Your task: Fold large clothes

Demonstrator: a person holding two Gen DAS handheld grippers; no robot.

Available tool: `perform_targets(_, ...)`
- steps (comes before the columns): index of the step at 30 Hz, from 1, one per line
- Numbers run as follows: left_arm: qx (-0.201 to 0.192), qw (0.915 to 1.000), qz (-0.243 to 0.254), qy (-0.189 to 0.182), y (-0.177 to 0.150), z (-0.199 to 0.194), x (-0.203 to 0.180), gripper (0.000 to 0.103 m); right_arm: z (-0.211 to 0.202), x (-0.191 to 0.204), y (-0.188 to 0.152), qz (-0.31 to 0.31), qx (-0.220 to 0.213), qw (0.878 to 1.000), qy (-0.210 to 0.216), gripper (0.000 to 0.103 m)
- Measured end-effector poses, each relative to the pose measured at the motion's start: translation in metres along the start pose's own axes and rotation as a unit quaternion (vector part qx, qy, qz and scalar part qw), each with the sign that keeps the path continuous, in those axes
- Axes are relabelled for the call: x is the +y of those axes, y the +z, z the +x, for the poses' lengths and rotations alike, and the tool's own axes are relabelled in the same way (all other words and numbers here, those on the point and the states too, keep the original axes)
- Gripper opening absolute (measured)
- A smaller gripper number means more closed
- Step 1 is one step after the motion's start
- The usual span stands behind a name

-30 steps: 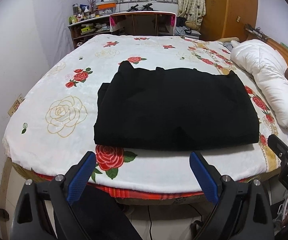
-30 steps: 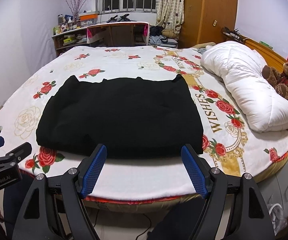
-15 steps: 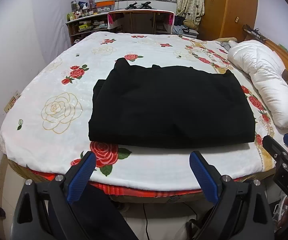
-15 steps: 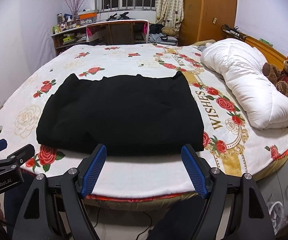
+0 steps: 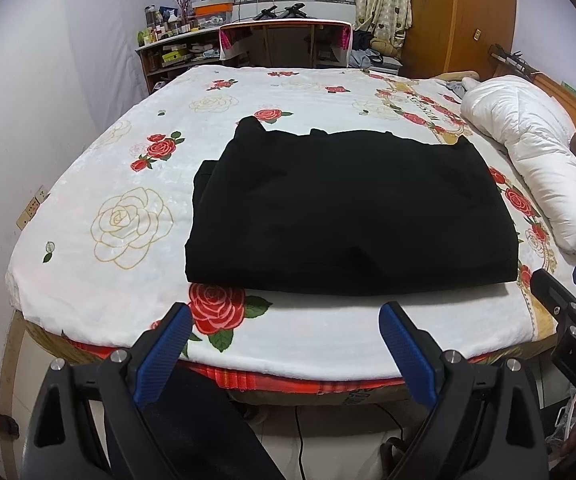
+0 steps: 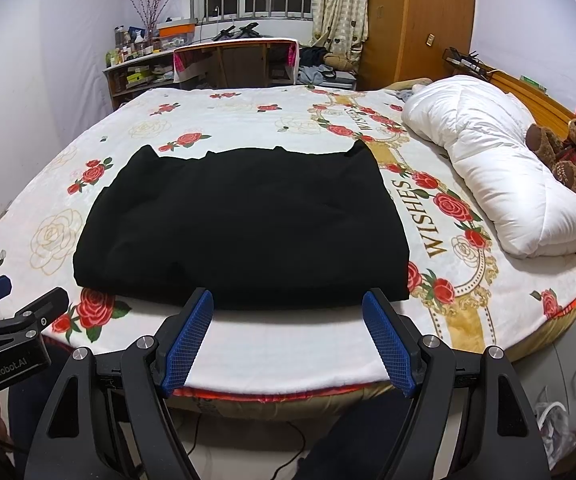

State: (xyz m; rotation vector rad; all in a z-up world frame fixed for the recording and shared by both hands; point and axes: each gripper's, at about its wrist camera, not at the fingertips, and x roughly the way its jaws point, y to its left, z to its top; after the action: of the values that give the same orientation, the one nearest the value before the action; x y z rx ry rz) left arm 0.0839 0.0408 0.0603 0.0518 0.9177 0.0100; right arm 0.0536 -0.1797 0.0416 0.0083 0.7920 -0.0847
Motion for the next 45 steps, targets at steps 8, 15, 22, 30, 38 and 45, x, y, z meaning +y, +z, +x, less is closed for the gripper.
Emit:
perform_targets(8, -0.001, 1.0000, 0.001, 0.000, 0.0002, -0.0003, -0.0002, 0.096, 0.0002, 0.0013, -0.0019, 0.000, 0.001, 1.000, 0.002, 0.077)
perform_targets(15, 0.000, 1.0000, 0.001, 0.001, 0.0004, 0.0000, 0.0000, 0.096, 0.0006, 0.0021, -0.0027, 0.001, 0.002, 1.000, 0.001, 0.077)
perform_targets(22, -0.001, 1.0000, 0.002, 0.004, 0.0007, -0.0004, -0.0004, 0.096, 0.0005, 0.0032, -0.0039, 0.001, 0.002, 1.000, 0.002, 0.077)
perform_targets(30, -0.005, 1.0000, -0.001, 0.005, 0.0012, -0.0018, -0.0004, 0.096, 0.0004, 0.0037, -0.0035, 0.001, 0.002, 1.000, 0.002, 0.077)
perform_targets(38, -0.004, 1.0000, -0.001, 0.004, 0.0000, -0.0023, 0.0006, 0.096, 0.0004, 0.0049, -0.0044, 0.001, 0.003, 1.000, 0.002, 0.077)
perform_targets(45, -0.003, 1.0000, -0.001, 0.004, 0.0001, -0.0024, 0.0001, 0.096, 0.0004, 0.0044, -0.0040, 0.002, 0.003, 1.000, 0.002, 0.077)
